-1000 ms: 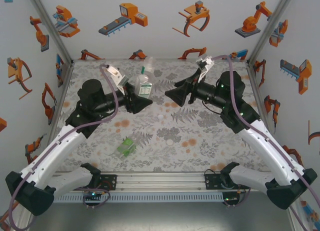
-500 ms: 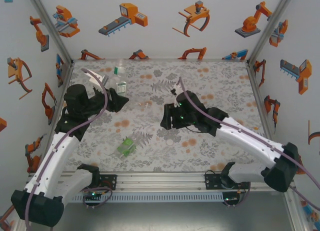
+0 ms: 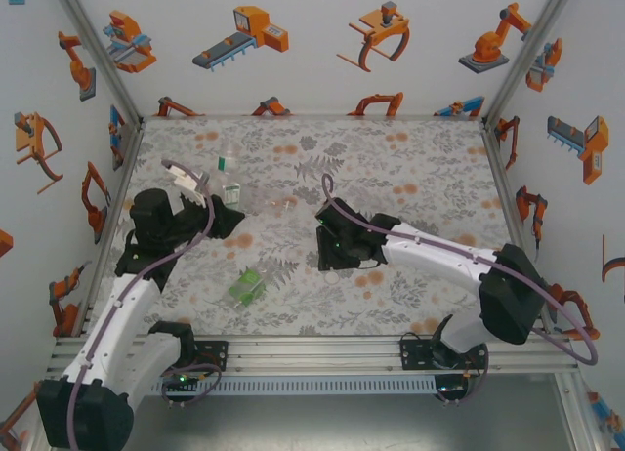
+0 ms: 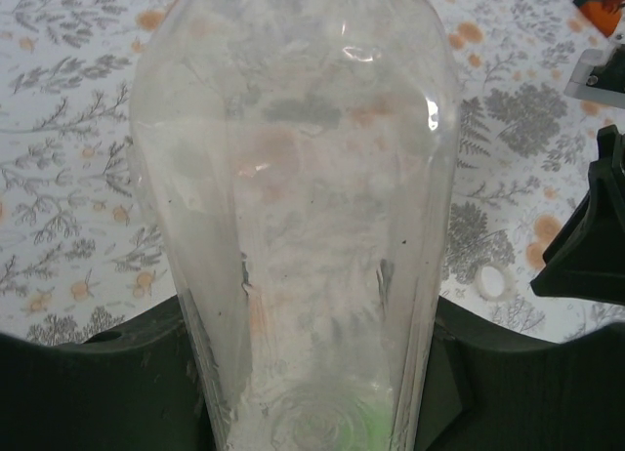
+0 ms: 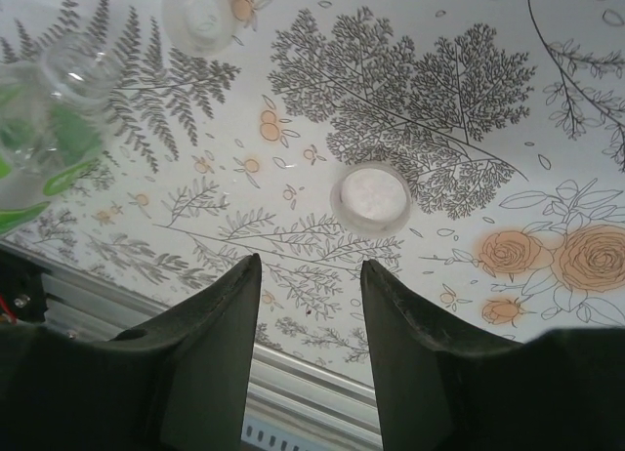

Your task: Screw on the bottle caps

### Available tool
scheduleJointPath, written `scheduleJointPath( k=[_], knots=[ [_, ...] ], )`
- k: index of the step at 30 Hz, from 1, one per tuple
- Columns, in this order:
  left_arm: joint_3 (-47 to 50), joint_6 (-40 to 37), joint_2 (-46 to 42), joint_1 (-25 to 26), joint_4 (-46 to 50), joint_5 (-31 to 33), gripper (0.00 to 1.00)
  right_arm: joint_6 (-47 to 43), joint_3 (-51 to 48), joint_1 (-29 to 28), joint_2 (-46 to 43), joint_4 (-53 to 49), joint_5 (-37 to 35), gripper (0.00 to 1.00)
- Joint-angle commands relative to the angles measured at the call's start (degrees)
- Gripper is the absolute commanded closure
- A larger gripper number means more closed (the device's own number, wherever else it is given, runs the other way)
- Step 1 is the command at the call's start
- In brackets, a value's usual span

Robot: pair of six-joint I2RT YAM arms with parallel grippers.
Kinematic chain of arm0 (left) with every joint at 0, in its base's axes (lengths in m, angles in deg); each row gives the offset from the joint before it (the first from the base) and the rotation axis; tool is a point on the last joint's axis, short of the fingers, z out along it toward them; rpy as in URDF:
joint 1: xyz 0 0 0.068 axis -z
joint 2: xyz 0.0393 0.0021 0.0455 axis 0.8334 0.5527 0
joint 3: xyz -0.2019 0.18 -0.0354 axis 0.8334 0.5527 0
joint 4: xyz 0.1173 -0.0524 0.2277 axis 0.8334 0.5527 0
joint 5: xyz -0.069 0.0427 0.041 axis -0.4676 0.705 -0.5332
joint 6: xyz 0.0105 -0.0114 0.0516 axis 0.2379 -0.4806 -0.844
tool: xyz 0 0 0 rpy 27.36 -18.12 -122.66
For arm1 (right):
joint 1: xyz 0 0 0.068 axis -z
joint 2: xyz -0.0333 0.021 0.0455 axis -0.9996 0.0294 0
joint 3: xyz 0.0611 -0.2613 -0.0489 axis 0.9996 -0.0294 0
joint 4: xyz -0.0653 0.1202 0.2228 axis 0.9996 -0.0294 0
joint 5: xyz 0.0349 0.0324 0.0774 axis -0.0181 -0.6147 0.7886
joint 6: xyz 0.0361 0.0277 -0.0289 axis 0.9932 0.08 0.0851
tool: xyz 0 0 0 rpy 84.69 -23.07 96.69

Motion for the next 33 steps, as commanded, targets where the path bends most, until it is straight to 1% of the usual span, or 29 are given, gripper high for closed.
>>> scheduleJointPath(
  k=[1, 4, 7, 16, 20, 33],
  knots=[
    [2.0, -2.7, -3.1, -0.4, -0.6, 2.0, 0.96, 2.9, -2.0, -0.1, 1.1, 1.1, -0.7, 0.56],
    [3.0, -2.8, -4.9, -0.3, -1.6, 1.8, 0.97, 3.6, -2.6, -0.1, 1.5, 1.1, -2.7, 0.58],
    [2.9, -2.9, -4.7, -0.3, -1.2, 2.2, 0.97, 3.8, -2.6, -0.1, 2.7, 1.2, -3.8, 0.59],
    [2.1, -3.8, -3.8, 0.3, 1.4, 5.6, 1.0, 3.1, -1.0, -0.1, 6.5, 1.9, -3.8, 0.57],
    [2.4, -3.8, -4.7, 0.7, 1.4, 7.0, 1.0, 2.6, -0.5, -0.1, 6.9, 1.3, -4.1, 0.56],
    [2.1, -5.2, -5.1, 2.9, 2.8, 9.6, 1.0, 3.3, -0.7, -0.1, 7.8, 2.0, -4.6, 0.55]
  ],
)
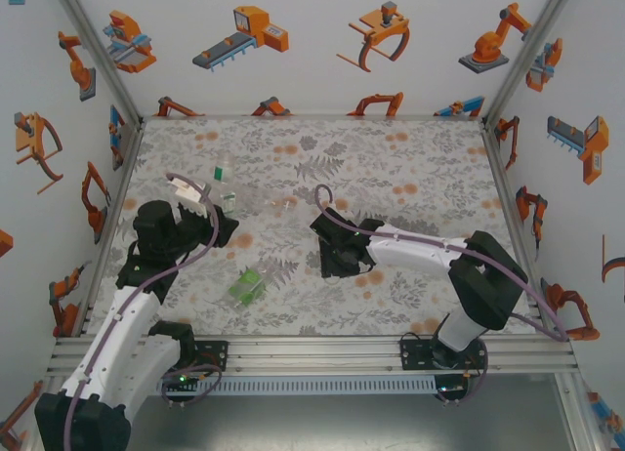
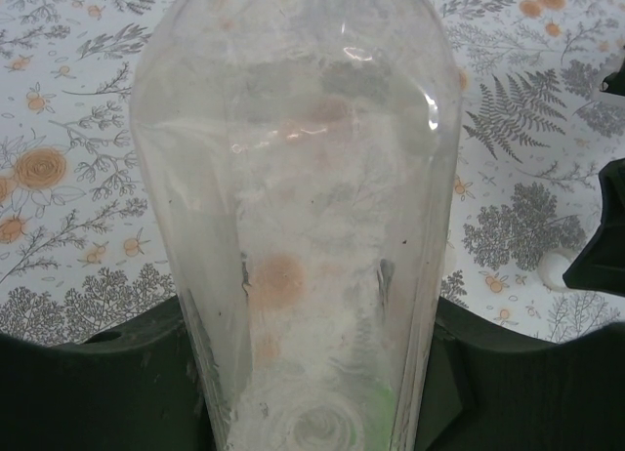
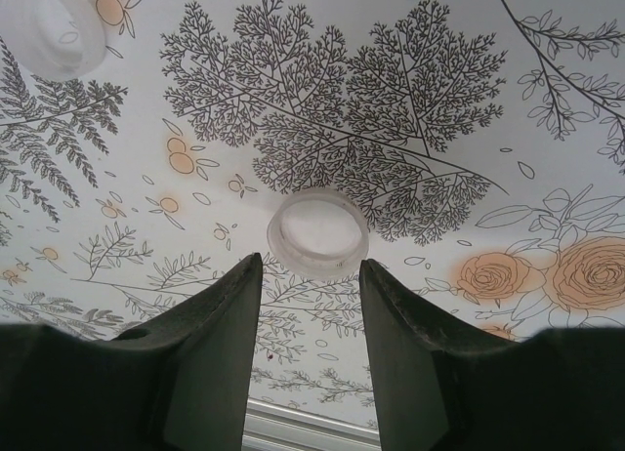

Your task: Screw on the bottle caps

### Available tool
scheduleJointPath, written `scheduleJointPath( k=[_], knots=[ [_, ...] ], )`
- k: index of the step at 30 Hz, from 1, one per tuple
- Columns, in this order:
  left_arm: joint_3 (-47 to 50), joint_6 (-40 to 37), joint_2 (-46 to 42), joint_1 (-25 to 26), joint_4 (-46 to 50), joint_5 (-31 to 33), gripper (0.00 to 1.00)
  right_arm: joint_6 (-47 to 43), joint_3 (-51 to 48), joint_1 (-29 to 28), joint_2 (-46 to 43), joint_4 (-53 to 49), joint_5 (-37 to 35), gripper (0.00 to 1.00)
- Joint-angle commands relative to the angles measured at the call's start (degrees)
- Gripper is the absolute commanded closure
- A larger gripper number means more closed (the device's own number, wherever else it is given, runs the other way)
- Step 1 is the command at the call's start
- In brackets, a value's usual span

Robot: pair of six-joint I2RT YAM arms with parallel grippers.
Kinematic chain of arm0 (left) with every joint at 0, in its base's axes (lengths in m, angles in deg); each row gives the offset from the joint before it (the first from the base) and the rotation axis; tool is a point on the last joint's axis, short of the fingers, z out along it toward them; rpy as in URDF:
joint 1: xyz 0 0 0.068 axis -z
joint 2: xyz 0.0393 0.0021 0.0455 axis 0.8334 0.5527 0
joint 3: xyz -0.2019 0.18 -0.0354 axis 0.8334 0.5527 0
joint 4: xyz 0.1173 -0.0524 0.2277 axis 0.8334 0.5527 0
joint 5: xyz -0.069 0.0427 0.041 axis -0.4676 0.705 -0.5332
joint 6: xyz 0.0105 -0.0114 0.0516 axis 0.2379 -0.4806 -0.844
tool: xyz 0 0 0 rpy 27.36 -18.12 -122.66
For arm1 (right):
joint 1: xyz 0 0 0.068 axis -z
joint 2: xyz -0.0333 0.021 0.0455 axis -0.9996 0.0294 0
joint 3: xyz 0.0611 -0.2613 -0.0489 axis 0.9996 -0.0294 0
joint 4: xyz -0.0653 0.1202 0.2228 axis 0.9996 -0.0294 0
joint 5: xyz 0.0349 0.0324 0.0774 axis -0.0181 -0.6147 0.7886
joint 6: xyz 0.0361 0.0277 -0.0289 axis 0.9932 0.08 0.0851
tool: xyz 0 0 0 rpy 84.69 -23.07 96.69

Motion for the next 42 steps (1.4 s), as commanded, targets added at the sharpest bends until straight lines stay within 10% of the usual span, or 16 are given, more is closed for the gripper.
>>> scheduleJointPath(
  k=[1, 42],
  knots=[
    [-0.8, -1.7, -1.1, 0.9, 0.5, 1.0, 1.0, 0.7, 1.2, -0.1, 1.0, 0.1, -1.5, 0.55],
    [-1.1, -2.3, 0.7, 2.5, 1.1, 3.3, 1.0, 0.3, 3.0, -0.1, 5.3, 0.8, 0.4, 0.51]
  ],
)
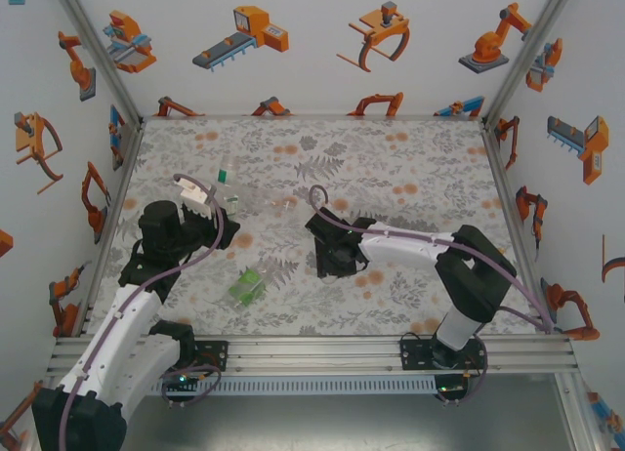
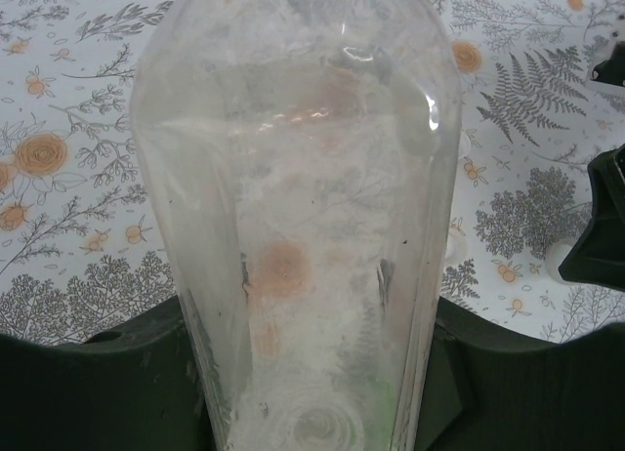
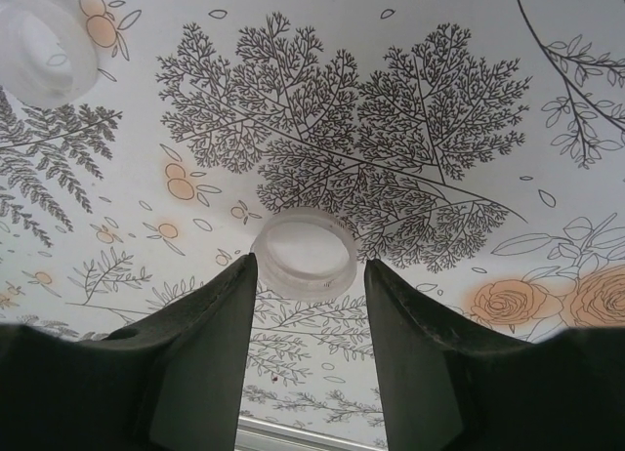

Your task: Screw on the bottle caps

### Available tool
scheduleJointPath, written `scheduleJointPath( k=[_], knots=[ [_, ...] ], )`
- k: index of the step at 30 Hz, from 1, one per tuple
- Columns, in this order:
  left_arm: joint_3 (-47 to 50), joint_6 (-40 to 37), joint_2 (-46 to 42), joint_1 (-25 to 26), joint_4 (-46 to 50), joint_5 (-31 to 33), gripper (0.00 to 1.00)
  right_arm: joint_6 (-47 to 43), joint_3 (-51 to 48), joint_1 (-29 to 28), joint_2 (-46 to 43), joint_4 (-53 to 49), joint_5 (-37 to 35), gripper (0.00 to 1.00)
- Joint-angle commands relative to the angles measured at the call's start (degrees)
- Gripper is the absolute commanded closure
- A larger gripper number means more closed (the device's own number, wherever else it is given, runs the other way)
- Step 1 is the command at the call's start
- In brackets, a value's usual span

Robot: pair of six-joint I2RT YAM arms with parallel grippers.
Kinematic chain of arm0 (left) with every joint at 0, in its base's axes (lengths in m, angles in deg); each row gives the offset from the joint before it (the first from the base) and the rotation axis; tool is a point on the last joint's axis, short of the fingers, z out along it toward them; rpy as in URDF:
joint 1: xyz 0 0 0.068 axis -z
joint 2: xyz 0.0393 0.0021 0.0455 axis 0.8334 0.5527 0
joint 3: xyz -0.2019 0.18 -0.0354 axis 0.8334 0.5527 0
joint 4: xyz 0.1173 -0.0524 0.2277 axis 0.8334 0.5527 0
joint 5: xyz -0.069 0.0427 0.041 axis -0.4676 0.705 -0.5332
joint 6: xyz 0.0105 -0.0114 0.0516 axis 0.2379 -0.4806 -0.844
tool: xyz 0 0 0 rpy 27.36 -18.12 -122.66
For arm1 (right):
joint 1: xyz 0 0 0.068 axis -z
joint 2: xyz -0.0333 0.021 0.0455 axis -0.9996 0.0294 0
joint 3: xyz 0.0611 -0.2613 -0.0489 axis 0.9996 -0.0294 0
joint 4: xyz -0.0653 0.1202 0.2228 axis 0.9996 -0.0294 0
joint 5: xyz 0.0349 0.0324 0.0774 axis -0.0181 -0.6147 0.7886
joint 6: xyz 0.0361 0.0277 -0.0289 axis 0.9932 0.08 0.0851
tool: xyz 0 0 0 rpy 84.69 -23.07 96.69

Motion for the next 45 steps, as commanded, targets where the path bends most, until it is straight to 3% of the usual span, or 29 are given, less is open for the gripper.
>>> scheduleJointPath(
  k=[1, 9, 19, 45],
  knots=[
    [-1.2, -1.3, 0.0, 0.5, 0.1, 0.4, 1.0, 0.3, 1.4, -0.1, 1.2, -0.1, 0.3, 0.51],
    [-1.2, -1.3, 0.1, 0.7, 0.1, 0.8, 1.0, -1.1, 4.2, -0.1, -1.7, -3.8, -2.8, 0.5],
    [-1.2, -1.4, 0.0, 0.7, 0.3, 1.0, 1.0, -0.3, 3.8, -0.1, -0.4, -1.7, 0.5, 0.51],
    [-1.4, -1.5, 0.1, 1.0, 0.6, 1.5, 1.0, 0.2, 2.9, -0.1, 2.8, -2.4, 1.1, 0.5]
  ],
)
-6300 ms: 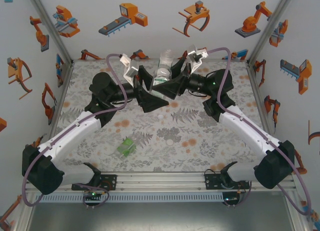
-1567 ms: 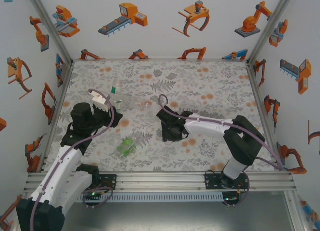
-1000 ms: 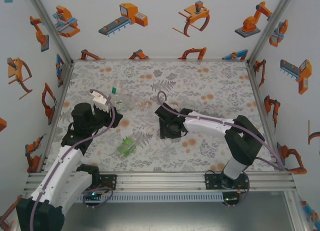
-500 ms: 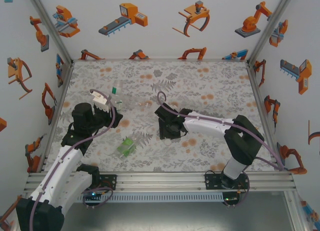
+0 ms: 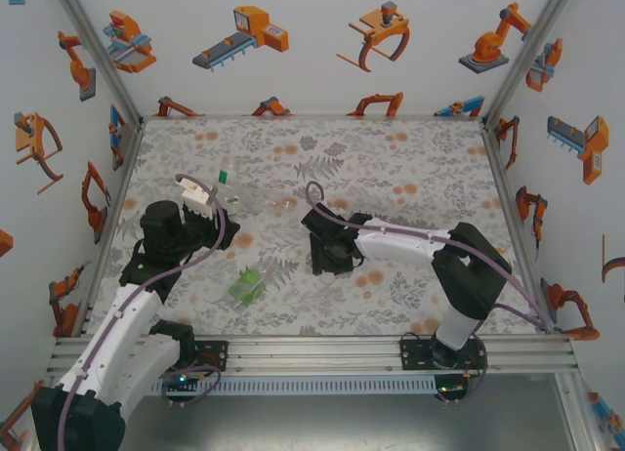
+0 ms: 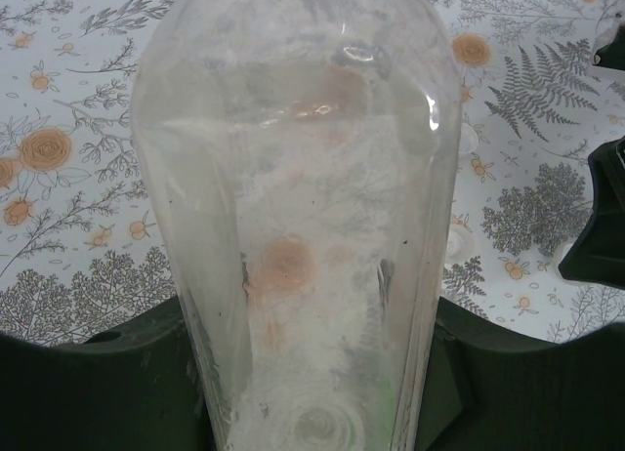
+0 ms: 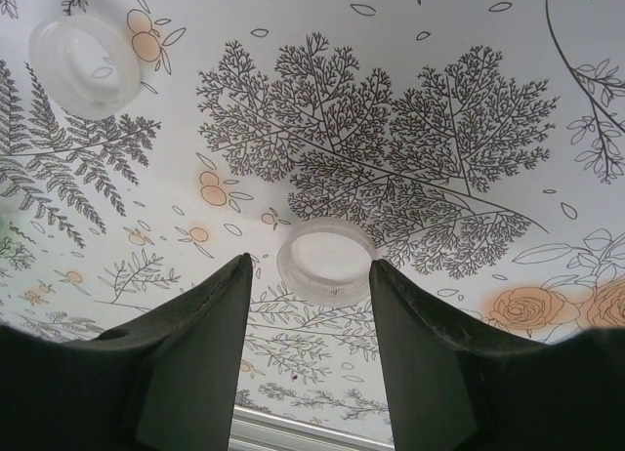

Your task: Screw on the bottle caps

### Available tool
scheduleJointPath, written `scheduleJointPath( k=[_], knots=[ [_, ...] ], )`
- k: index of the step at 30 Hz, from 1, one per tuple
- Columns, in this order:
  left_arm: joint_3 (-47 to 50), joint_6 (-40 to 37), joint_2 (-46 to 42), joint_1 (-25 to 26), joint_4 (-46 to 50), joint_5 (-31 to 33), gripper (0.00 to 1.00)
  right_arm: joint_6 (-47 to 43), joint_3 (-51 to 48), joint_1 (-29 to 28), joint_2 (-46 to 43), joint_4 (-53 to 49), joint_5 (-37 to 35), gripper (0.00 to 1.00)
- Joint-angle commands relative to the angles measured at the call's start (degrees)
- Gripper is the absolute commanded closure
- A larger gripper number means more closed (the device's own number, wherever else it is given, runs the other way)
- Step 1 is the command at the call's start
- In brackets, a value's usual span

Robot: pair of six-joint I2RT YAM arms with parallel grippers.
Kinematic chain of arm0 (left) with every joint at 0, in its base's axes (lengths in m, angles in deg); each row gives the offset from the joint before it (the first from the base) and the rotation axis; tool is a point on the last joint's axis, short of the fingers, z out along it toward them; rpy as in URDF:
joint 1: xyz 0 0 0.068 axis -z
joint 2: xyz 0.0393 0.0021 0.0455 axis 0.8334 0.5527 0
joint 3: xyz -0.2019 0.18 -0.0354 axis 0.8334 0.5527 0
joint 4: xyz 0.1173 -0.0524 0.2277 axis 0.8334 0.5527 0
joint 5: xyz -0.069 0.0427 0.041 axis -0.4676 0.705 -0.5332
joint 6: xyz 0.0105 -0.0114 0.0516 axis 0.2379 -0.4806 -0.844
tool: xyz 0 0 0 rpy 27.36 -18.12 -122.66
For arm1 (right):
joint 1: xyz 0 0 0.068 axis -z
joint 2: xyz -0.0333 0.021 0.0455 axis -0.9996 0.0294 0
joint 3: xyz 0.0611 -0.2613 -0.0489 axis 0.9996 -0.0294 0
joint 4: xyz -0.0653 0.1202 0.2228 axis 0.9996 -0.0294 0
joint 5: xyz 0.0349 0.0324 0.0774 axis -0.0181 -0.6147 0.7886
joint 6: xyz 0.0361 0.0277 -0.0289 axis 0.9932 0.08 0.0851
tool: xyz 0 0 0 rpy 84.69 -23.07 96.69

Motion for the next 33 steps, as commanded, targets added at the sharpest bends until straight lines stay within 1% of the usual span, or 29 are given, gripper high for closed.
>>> scheduleJointPath(
  k=[1, 9, 19, 33],
  knots=[
    [-1.4, -1.0, -0.2, 0.4, 0.3, 0.1, 1.0, 0.5, -0.4, -0.1, 1.3, -1.0, 0.2, 0.5],
    [-1.4, -1.1, -0.1, 0.5, 0.5, 0.3, 1.0, 0.5, -0.4, -0.1, 1.8, -1.2, 0.3, 0.5],
    [-1.3, -1.0, -0.1, 0.6, 0.4, 0.4, 1.0, -0.1, 1.3, -0.1, -2.2, -3.9, -2.6, 0.5],
    [-1.3, -1.0, -0.1, 0.7, 0.5, 0.6, 1.0, 0.9, 0.6, -0.1, -2.1, -4.5, -3.0, 0.48]
  ],
)
